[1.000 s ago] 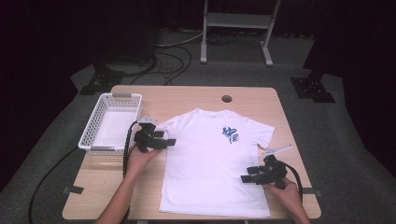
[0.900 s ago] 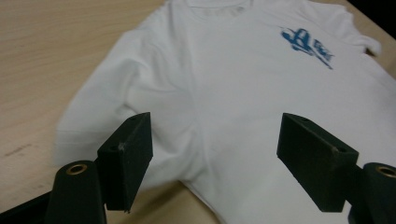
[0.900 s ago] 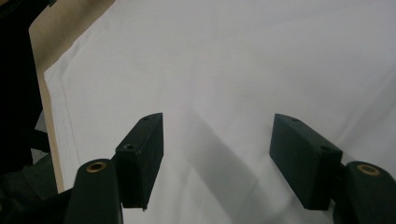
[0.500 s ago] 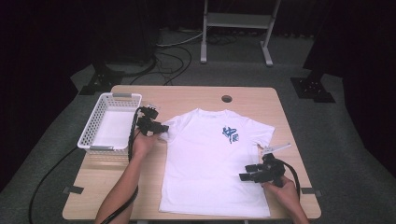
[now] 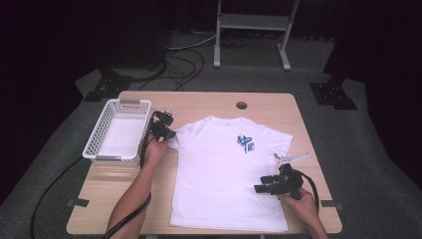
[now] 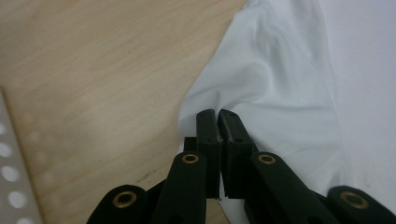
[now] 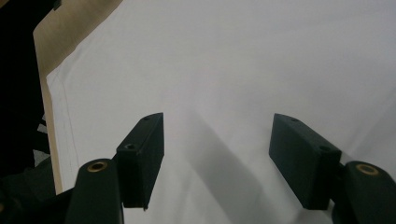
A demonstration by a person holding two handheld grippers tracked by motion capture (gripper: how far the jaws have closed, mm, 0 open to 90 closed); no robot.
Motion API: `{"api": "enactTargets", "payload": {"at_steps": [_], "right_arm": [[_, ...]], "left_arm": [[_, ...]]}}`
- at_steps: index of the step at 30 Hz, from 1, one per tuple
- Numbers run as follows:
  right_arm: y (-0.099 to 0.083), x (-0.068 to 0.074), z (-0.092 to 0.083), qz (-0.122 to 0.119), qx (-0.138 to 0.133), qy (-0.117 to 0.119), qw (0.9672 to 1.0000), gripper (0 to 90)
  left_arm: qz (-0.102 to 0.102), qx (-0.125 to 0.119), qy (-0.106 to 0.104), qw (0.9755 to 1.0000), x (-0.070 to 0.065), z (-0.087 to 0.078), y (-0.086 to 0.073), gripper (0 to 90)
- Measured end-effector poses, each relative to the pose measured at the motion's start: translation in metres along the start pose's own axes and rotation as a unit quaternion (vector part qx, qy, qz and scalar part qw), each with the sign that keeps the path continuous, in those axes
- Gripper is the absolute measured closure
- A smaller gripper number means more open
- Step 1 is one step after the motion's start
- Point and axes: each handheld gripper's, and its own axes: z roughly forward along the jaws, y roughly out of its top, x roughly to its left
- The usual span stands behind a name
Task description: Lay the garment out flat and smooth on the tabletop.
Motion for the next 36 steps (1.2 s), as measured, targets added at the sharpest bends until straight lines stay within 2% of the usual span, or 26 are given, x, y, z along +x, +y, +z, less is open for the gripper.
{"api": "enactTargets", "payload": {"at_steps": [2,3,4,6,8,12,14,16,20,24,26,27,31,36], "right_arm": [[0.000,0.000,0.000,0.001,0.001,-0.001,1.0000,35.2],[0.001,0.001,0.000,0.000,0.001,-0.003,1.0000,35.2],[0.001,0.001,0.001,0.000,0.002,-0.002,1.0000,35.2],[0.001,0.002,0.001,0.000,0.002,-0.004,1.0000,35.2],[0.001,0.003,0.002,-0.001,0.002,-0.003,1.0000,35.2],[0.002,0.004,0.004,-0.002,0.004,-0.002,1.0000,35.1],[0.003,0.005,0.005,-0.003,0.004,-0.001,1.0000,35.1],[0.004,0.006,0.007,-0.005,0.006,0.000,1.0000,35.0],[0.005,0.008,0.011,-0.008,0.006,0.003,0.9999,35.1],[0.007,0.010,0.014,-0.010,0.006,0.006,0.9999,35.1],[0.007,0.011,0.015,-0.011,0.007,0.006,0.9999,35.1],[0.007,0.012,0.015,-0.010,0.008,0.005,0.9999,35.1],[0.005,0.014,0.014,-0.010,0.009,0.003,0.9999,35.1],[0.003,0.017,0.012,-0.014,0.020,0.007,0.9997,35.3]], "left_arm": [[-0.007,-0.012,0.019,0.9997,0.005,-0.005,0.006,87.9],[-0.018,-0.025,0.034,0.9990,0.007,-0.010,0.009,87.5],[-0.036,-0.042,0.052,0.9971,0.011,-0.016,0.012,84.0],[-0.059,-0.067,0.052,0.9947,0.015,-0.025,0.014,75.8],[-0.057,-0.072,0.043,0.9949,0.015,-0.029,0.013,73.3],[-0.058,-0.061,0.007,0.9964,0.010,-0.029,0.003,70.4],[-0.052,-0.052,-0.005,0.9973,0.006,-0.026,-0.006,69.5],[-0.057,-0.051,-0.024,0.9968,0.002,-0.024,-0.012,68.1],[-0.054,-0.050,-0.059,0.9955,-0.006,-0.022,-0.025,66.1],[-0.048,-0.027,-0.068,0.9961,-0.012,-0.018,-0.035,65.8],[-0.049,-0.002,-0.067,0.9965,-0.014,-0.015,-0.039,62.7],[-0.046,-0.005,-0.063,0.9970,-0.016,-0.016,-0.041,60.8],[-0.034,0.012,-0.045,0.9984,-0.021,-0.019,-0.043,60.0],[-0.029,0.020,-0.046,0.9983,-0.023,-0.026,-0.048,56.9]]}}
